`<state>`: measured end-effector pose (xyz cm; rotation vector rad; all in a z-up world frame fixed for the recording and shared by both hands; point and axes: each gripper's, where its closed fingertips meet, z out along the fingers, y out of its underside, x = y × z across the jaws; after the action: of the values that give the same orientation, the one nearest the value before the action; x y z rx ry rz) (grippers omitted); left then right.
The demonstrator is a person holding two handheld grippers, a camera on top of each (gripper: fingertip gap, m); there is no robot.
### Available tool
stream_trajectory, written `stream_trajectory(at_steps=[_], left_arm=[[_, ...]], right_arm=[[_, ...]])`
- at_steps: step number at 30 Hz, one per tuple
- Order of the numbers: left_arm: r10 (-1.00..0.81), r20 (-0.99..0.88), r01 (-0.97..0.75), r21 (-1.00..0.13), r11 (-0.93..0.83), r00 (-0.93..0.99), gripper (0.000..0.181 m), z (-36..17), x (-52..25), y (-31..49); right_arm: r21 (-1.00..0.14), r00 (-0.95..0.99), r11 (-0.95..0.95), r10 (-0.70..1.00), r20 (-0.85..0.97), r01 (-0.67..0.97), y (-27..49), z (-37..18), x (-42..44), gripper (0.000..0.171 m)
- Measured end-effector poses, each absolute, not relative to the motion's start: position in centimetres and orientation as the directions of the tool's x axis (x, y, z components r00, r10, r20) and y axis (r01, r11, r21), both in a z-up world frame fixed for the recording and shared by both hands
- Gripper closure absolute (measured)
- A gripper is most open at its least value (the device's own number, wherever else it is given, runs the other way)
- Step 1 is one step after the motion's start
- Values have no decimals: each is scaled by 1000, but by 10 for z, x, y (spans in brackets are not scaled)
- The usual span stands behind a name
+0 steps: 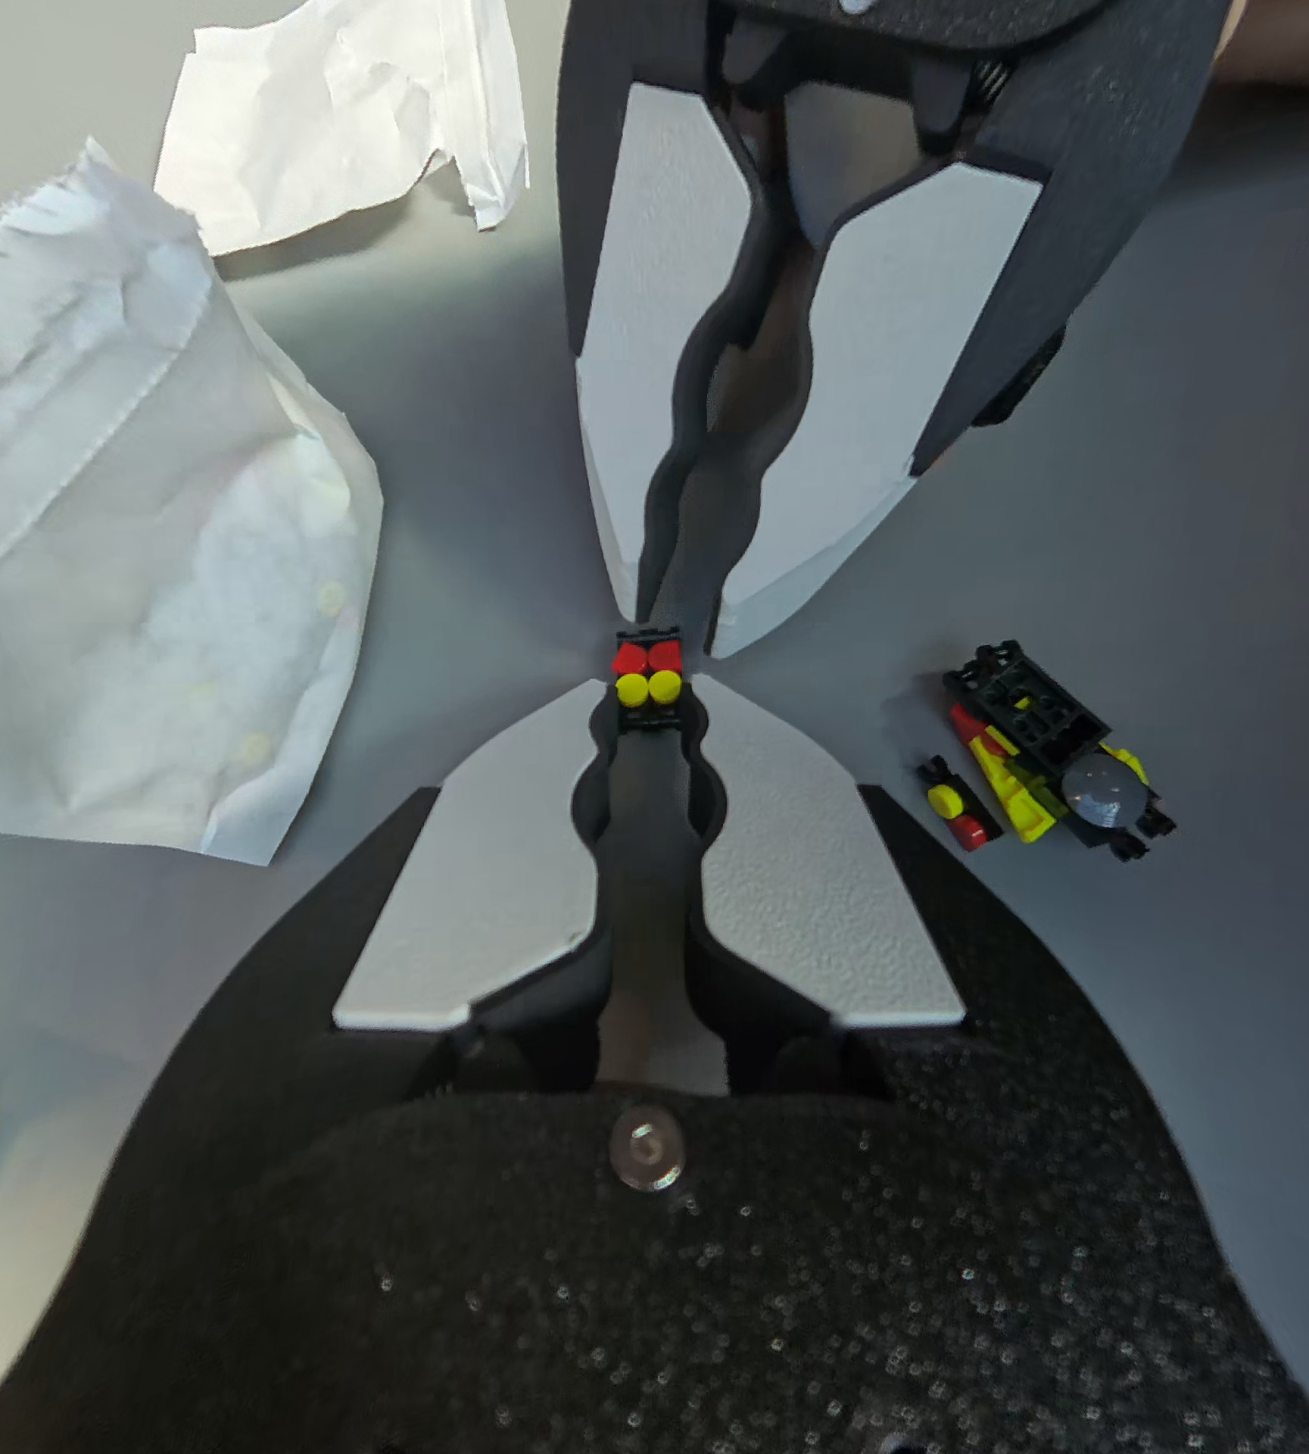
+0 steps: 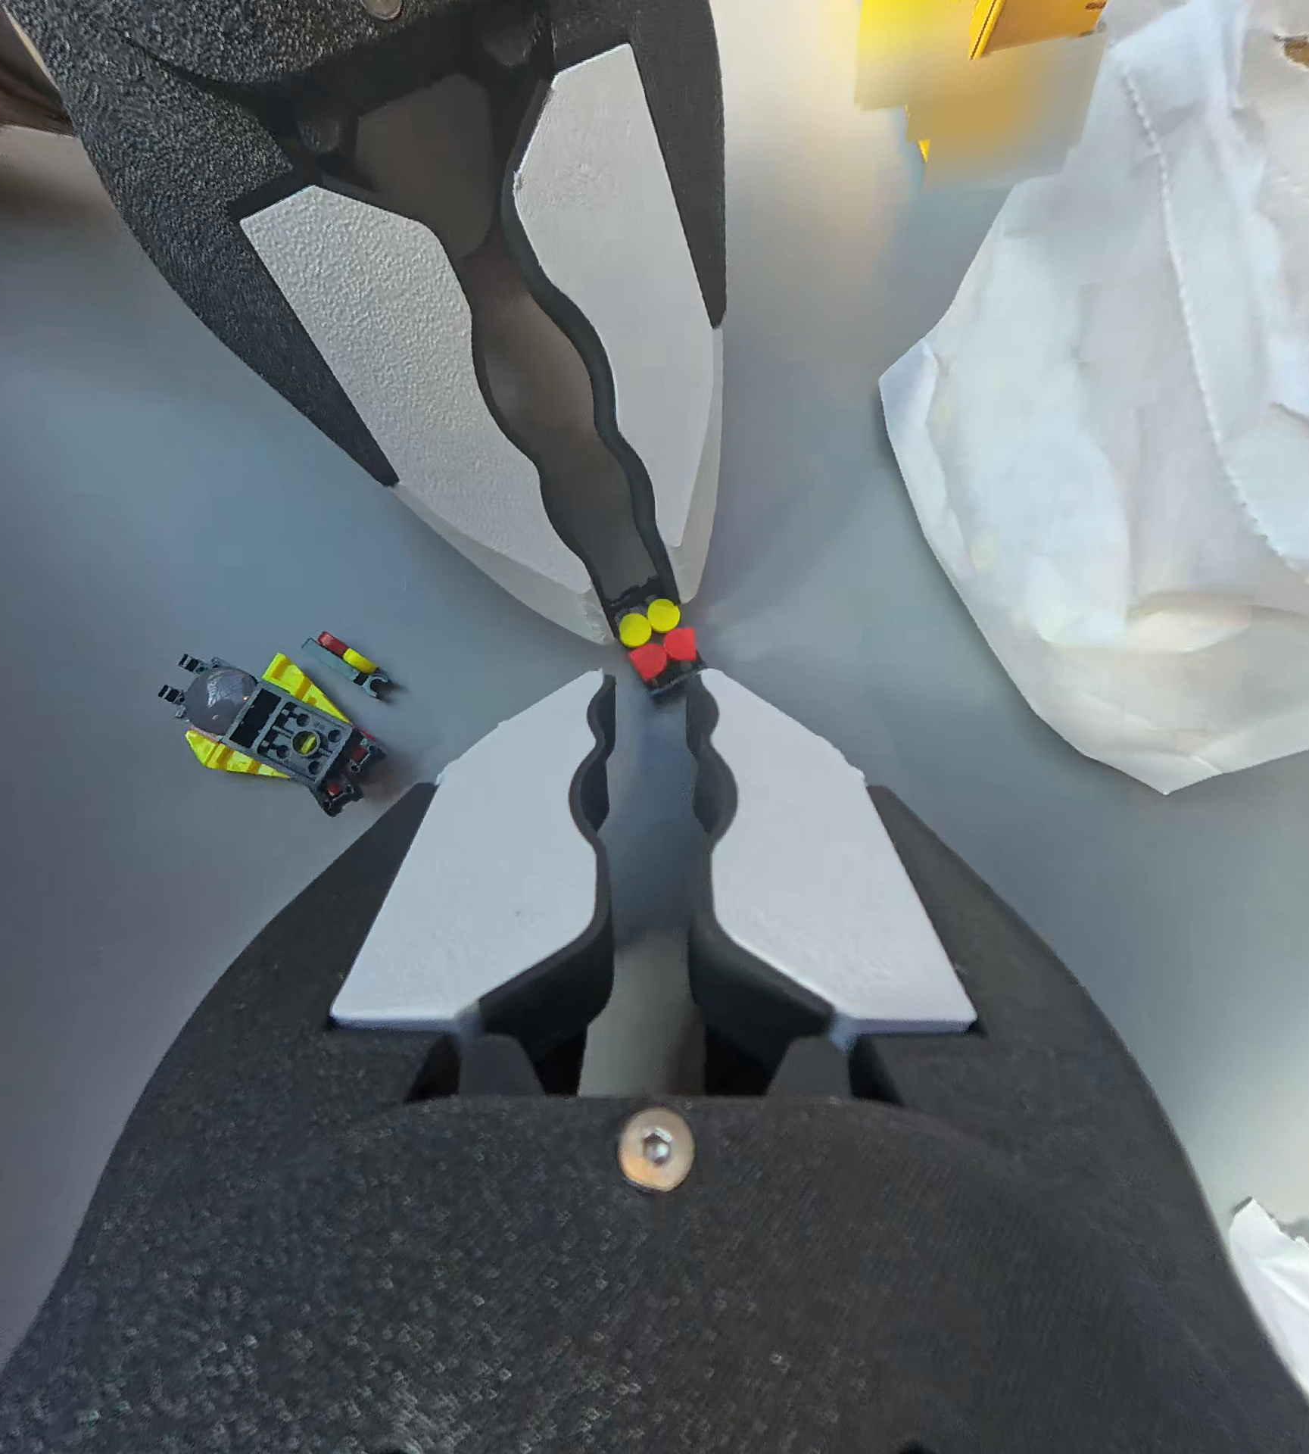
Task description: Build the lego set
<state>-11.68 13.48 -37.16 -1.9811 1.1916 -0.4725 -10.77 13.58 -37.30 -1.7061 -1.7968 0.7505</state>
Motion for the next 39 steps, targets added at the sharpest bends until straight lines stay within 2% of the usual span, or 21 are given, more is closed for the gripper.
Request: stream_trajectory(at_steps=[4, 7, 10, 14, 18, 24, 27, 28, 33, 37, 39], left_arm=[[-838, -36, -498, -818, -288, 544, 166, -349, -124, 123], [-807, -17, -464, -825, -322, 590, 166, -345, -132, 108], [-822, 23, -468, -813, -347, 570, 166, -343, -127, 76], [-839, 74, -488, -785, -382, 539, 164, -349, -101, 38], [-817, -7, -579, -709, -402, 577, 160, -369, -96, 37], [-858, -11, -631, -682, -370, 514, 154, -371, -94, 39], [-855, -37, -647, -671, -363, 518, 159, -369, -99, 45], [-851, -48, -643, -677, -357, 523, 165, -367, -99, 47], [-854, 42, -541, -758, -366, 519, 156, -351, -83, 46], [-861, -36, -654, -666, -358, 507, 153, -378, -77, 46], [-872, -27, -661, -664, -349, 488, 153, -383, -73, 46]], right_arm=[[-742, -114, 92, 993, 22, 664, 128, -363, -93, 146], [-798, -386, 276, 921, 59, 536, 81, -351, -82, 147], [-748, -472, 407, 870, 142, 524, 64, -362, -84, 147], [-736, -546, 475, 820, 172, 482, 59, -369, -90, 147], [-704, -547, 467, 827, 132, 535, 57, -372, -88, 152], [-640, -502, 498, 842, 197, 585, 55, -372, -77, 152], [-623, -466, 488, 858, 214, 612, 57, -369, -71, 152], [-620, -457, 478, 865, 209, 622, 57, -370, -68, 152], [-639, -391, 415, 901, 189, 647, 61, -372, -65, 152], [-651, -363, 381, 916, 170, 657, 58, -372, -65, 154], [-650, -366, 379, 916, 163, 659, 56, -372, -64, 153]])
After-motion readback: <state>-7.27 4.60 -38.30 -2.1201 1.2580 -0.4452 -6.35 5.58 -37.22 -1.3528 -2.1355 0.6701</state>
